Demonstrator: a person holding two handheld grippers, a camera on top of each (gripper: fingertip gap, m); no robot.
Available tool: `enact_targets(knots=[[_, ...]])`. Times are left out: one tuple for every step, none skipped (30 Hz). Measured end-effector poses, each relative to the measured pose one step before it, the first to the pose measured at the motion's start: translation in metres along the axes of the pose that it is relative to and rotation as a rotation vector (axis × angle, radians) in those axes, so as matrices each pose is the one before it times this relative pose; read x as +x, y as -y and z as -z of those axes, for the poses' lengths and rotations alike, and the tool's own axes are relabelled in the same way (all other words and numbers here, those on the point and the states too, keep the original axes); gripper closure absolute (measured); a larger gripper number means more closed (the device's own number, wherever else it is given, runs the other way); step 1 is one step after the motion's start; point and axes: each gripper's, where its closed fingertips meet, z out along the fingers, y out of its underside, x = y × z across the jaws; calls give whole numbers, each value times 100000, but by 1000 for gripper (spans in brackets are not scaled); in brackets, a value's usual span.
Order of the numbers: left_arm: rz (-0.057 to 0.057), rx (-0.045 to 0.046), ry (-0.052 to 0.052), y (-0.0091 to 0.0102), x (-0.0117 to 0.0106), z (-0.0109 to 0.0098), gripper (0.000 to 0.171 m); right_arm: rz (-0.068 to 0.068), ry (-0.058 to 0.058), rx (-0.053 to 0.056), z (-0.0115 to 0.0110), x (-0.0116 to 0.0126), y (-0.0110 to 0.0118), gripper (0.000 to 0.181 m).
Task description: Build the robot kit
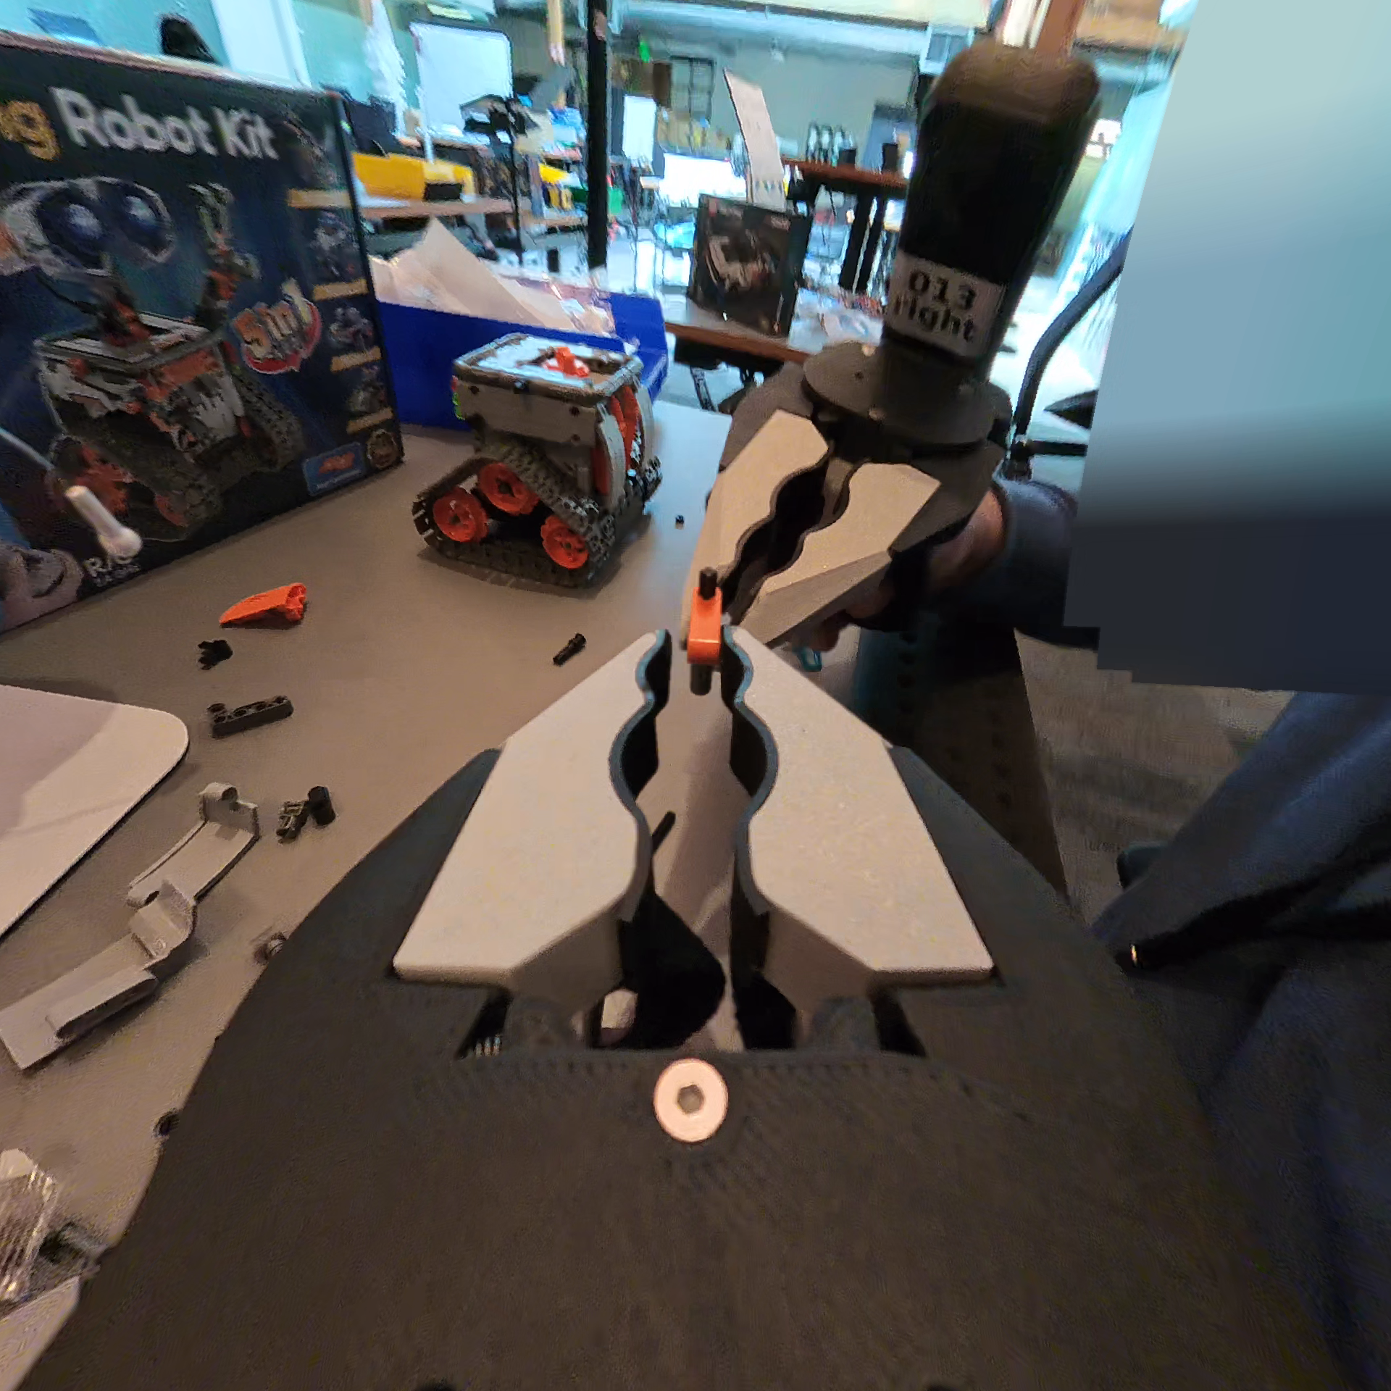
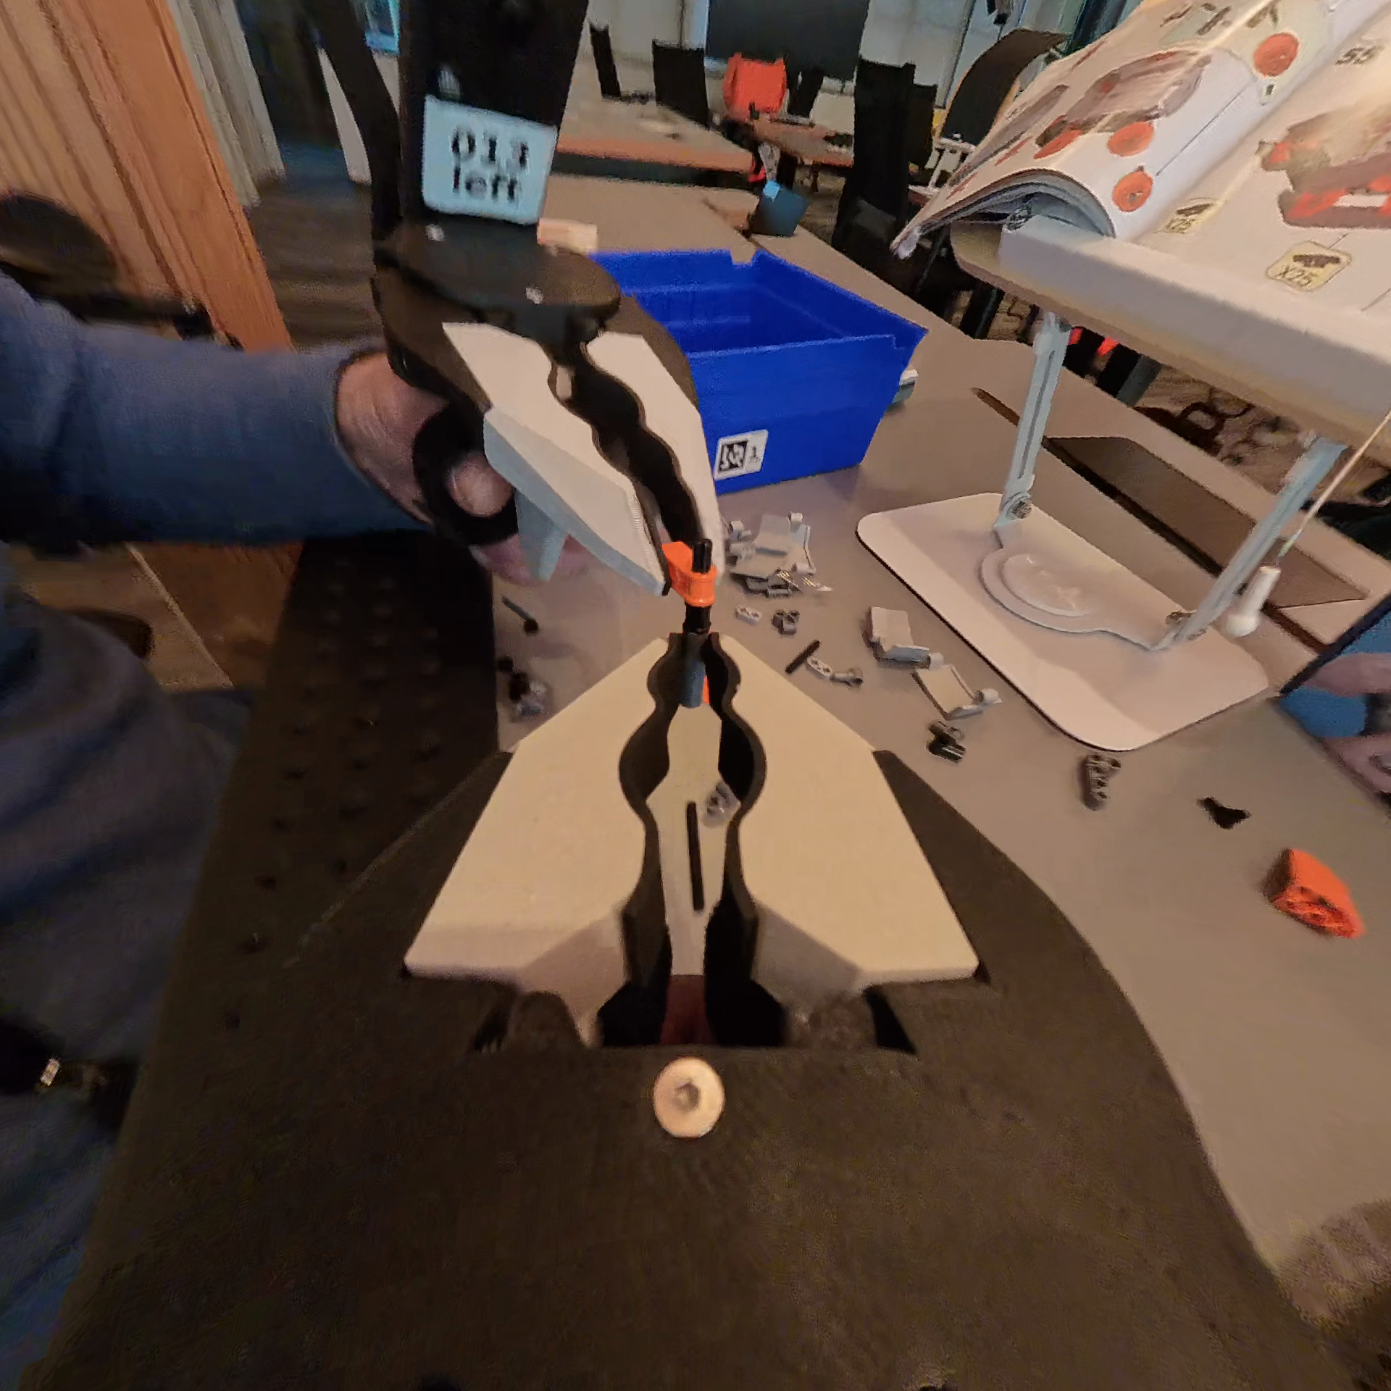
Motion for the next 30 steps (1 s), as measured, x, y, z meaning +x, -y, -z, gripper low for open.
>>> enact_targets(knots=[[1888,3493,665,349,-319,343,156,-3851,899,2170,-193,50,334,178],[1828,3160,575,379,-282,341,153,-3029,627,2403,-154,58,374,178],[2482,1886,-961,256,-29,219,149,-3245,1918,2235,-152,-124,357,178],[2473,1586,-841,196,12,134,146,-3585,2303,1831,-171,-175,273,178],[1030,1790,-363,190,11,104,143,-2378,867,1768,-131,11,262,178],[265,462,-766,-23,145,32,144,-1307,945,1578,-101,-31,273,178],[78,204,-205,-31,122,-36,148,-1346,1722,1302,-83,-172,246,178],[-1041,954,341,83,111,-22,154,-980,771,1086,-102,-94,204,178],[-1442,1579,159,256,148,46,161,137,-311,238,-151,23,55,178],[-1338,1341,-670,271,256,35,165,471,78,-3,-159,-44,1,178],[-1656,380,842,133,-39,35,165,-174,143,476,-130,-27,98,177],[-1604,-67,837,70,-139,77,165,-33,-359,388,-68,61,110,177],[-251,-655,-489,-35,8,50,165,976,-250,-362,-31,31,30,177],[140,-638,198,-24,-119,55,165,1725,-249,-790,58,34,2,177],[-718,-1287,993,-61,-233,98,165,2013,-1255,-560,215,252,83,176],[-1054,-1451,-402,-58,-41,99,165,2109,-1638,27,372,371,196,172],[-231,-2465,-2340,-211,259,20,165,1526,-614,184,403,261,241,172],[-491,-2936,-1610,-334,211,-87,165,525,897,103,302,33,240,171],[-1422,-2572,-144,-325,56,-164,165,154,1803,-642,128,-129,112,168],[-1628,-2822,-665,-357,162,-213,165,513,2086,-1265,-19,-220,-12,168],[-1513,-2175,-891,-255,229,-194,165,774,1717,-851,-101,-246,-27,168],[-995,-1884,-585,-235,192,-196,165,733,1688,-793,-181,-306,-76,168],[-818,-1588,-268,-224,106,-155,165,643,1530,-1733,-232,-293,-227,170],[-840,-725,319,-172,-37,-77,165,653,1125,-1304,-145,-220,-170,176],[724,837,-253,55,-12,28,166,326,585,-309,-28,-87,-23,176],[1574,845,-1141,41,82,-11,166,-512,779,-155,22,-41,25,176],[855,876,-670,52,57,-16,165,-793,934,-115,54,-55,45,177],[442,1243,165,162,-55,16,165,-252,81,431,29,8,110,178],[151,1246,-413,178,32,44,165,-253,-494,1154,20,44,184,180],[130,1055,-666,153,112,29,165,-717,482,981,38,-44,180,180]])
